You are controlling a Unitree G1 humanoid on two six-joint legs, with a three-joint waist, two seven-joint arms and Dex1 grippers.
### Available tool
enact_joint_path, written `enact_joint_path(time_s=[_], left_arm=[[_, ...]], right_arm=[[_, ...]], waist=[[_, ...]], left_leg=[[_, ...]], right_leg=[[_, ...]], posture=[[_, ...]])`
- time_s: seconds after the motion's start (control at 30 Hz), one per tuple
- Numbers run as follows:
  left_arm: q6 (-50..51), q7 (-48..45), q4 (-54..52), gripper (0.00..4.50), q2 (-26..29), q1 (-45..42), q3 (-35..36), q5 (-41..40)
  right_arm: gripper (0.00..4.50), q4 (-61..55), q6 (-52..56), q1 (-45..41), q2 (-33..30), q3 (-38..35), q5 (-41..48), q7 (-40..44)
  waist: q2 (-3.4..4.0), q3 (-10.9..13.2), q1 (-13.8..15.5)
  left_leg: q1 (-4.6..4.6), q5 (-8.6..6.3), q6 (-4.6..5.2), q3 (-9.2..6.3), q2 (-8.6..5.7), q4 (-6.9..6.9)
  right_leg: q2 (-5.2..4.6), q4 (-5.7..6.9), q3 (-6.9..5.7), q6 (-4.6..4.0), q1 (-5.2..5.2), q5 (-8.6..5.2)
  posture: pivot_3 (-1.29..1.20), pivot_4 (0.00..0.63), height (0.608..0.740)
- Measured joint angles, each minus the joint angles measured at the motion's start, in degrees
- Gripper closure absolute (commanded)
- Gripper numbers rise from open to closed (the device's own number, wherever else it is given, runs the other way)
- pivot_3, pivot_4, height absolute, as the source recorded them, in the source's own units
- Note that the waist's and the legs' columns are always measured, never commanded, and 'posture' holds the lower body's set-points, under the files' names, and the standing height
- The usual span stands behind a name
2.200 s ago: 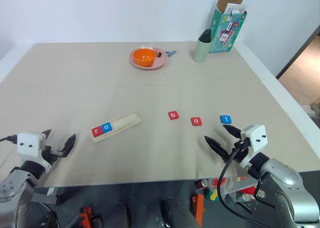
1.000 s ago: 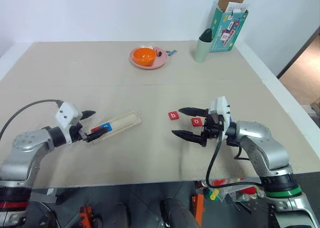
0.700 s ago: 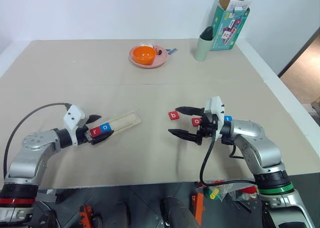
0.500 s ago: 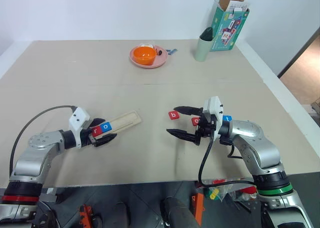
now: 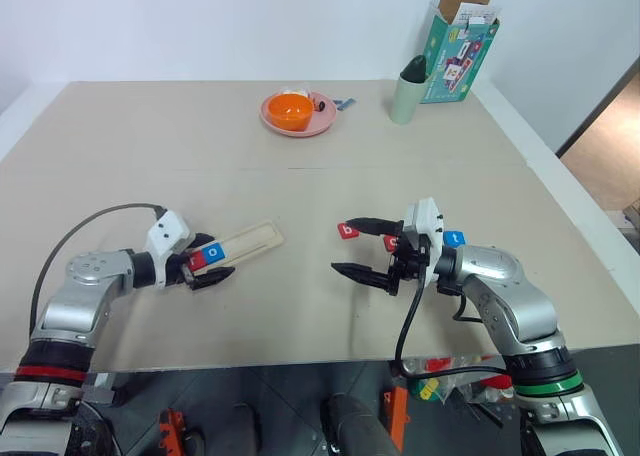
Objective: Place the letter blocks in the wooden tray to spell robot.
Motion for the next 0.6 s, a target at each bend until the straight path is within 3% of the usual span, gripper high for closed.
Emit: enact_joint_path(time_s=[0.1,0.27,0.6], left_arm=[[0.1,-1.4,1.3,0.0,0.1,-0.9,-0.3,0.3],[0.5,-2.9,2.9,1.3,0.4,-2.0,-0.4,0.4],[0.4,-3.6,3.4,1.29,0.5,-2.2,-0.7,1.2]], right_arm=[[0.04,0.0,-0.5,0.0,0.0,0.0,-0.3,0.1],[0.0,0.3,-1.7,0.8,0.0,0.0,-0.8,0.2],[0.0,0.4,-2.8,2.1,0.0,0.0,-0.9,0.1]], waist=[[0.01,0.0,0.0],[0.04,-0.1,0.0],[0.1,-0.1,-0.2]], left_leg=[[0.04,0.03,0.02,0.0,0.0,0.01],[0.15,0.03,0.02,0.0,0.0,0.0],[0.35,0.03,0.02,0.03,0.04,-0.01]], right_leg=[[0.0,0.0,0.0,-0.01,0.03,0.02],[0.01,0.01,0.01,-0.01,0.12,0.02],[0.09,0.09,0.08,-0.04,0.23,0.02]], posture=[[0.0,0.15,0.74],[0.0,0.15,0.74],[0.0,0.15,0.74]])
